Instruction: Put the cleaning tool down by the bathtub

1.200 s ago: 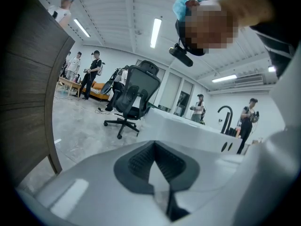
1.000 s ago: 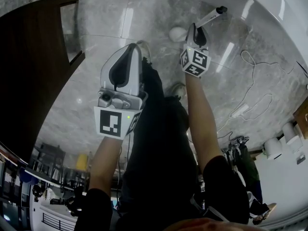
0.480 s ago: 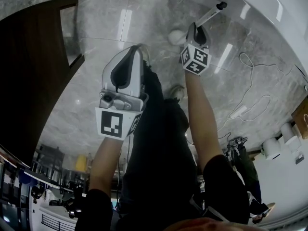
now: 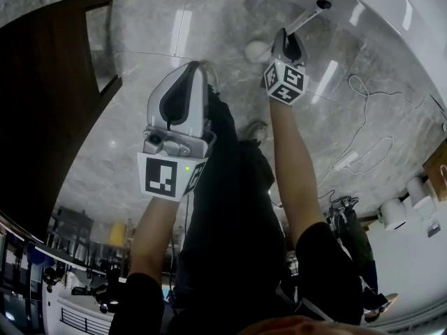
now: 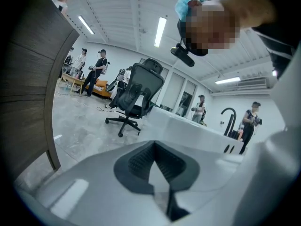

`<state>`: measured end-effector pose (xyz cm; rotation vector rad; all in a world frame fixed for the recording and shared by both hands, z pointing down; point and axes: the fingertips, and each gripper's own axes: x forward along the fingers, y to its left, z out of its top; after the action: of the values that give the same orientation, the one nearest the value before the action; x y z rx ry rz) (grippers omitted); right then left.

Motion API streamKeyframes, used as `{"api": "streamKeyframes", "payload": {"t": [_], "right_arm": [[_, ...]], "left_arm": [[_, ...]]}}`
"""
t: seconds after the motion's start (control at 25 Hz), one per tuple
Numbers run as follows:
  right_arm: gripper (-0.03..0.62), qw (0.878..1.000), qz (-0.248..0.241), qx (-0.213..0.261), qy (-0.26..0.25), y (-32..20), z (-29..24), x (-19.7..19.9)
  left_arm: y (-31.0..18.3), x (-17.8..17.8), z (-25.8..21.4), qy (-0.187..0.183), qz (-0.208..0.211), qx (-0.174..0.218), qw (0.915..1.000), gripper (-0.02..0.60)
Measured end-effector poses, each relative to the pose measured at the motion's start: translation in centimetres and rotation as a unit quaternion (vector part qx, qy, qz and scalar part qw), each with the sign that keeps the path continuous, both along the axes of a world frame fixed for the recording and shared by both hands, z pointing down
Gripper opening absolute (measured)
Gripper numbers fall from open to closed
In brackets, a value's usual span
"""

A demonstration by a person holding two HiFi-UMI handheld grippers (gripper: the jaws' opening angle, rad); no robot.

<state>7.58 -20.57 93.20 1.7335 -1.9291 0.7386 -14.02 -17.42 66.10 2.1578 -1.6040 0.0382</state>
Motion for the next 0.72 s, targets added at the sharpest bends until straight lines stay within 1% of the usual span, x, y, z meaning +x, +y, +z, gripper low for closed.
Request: {"api": "streamKeyframes", "payload": {"t": [0.72], "right_arm": [[0.08, 1.0, 0.001, 0.0, -0.003, -0.13, -0.13, -0.22]], "left_arm": [[-0.17, -0.09, -0.14, 0.004, -0.008, -0.004, 1.0, 0.008]]}}
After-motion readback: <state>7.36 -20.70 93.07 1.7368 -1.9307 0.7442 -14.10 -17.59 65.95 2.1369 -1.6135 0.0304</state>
